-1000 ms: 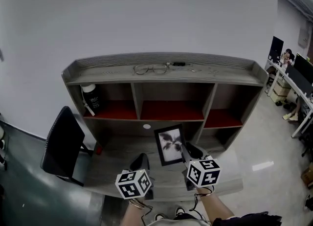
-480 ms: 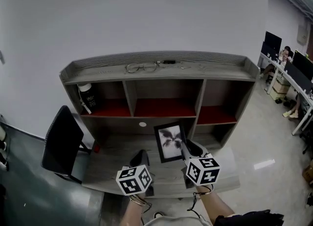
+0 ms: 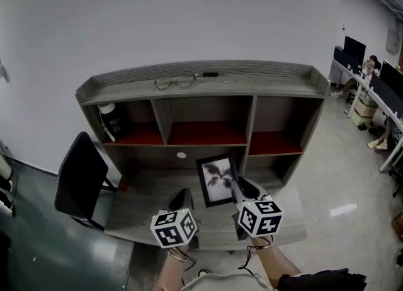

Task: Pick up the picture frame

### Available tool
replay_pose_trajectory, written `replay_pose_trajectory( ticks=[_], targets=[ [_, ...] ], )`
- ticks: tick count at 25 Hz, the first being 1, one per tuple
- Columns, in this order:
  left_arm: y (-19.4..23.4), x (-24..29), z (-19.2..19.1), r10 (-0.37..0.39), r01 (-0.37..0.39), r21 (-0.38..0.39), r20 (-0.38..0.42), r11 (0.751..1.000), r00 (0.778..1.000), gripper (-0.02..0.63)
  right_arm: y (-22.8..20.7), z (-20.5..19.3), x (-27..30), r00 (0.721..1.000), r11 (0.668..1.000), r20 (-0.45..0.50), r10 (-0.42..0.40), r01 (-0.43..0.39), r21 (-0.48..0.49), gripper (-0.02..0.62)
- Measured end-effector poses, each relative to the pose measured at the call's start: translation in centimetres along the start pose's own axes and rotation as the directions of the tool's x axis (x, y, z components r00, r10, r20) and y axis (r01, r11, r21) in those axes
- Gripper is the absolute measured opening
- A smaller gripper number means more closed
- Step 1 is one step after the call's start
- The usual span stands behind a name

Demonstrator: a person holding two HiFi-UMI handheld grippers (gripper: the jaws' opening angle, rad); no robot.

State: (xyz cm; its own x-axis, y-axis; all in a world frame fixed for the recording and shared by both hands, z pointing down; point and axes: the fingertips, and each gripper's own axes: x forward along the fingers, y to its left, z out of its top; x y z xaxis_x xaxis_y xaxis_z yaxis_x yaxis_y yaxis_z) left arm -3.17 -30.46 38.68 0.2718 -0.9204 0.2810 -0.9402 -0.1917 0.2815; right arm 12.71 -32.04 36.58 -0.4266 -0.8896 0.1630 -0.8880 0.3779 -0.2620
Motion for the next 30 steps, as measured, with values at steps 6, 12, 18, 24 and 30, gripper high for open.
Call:
replay_pose_trajectory(
  ticks=[6,12,18,24,30],
  targets=[
    [-0.1,0.4,0.1,0.003,-0.003,0.006,0.001,1.000,1.000,0.014,-0.3,0.4,0.2,1.000,1.000,0.006,-0.007,0.007,-0.018,0.086],
    [0.2,0.7,0.6,0.003,-0.003,0.012,0.006,1.000,1.000,0.014,-0.1,0.9,0.6,1.000,1.000,0.021,0.003,-0.003,-0.014,0.086],
    [0.0,1.0,1.0,-0.001,0.001,0.020,0.014,1.000,1.000,0.014,-0.4,1.3,0.6,0.999,1.000,0.033,0.002,-0.002,-0.008,0.086],
    [-0.2,0.8,0.9,-0.004,0.003,0.032,0.009,0.999,1.000,0.014,-0.7,1.3,0.3,0.999,1.000,0.035,-0.004,0.004,-0.006,0.086],
    [-0.4,0.6,0.8,-0.005,0.004,0.038,0.011,0.999,1.000,0.014,-0.5,1.6,0.3,0.999,1.000,0.043,0.007,-0.007,-0.007,0.086]
  ],
)
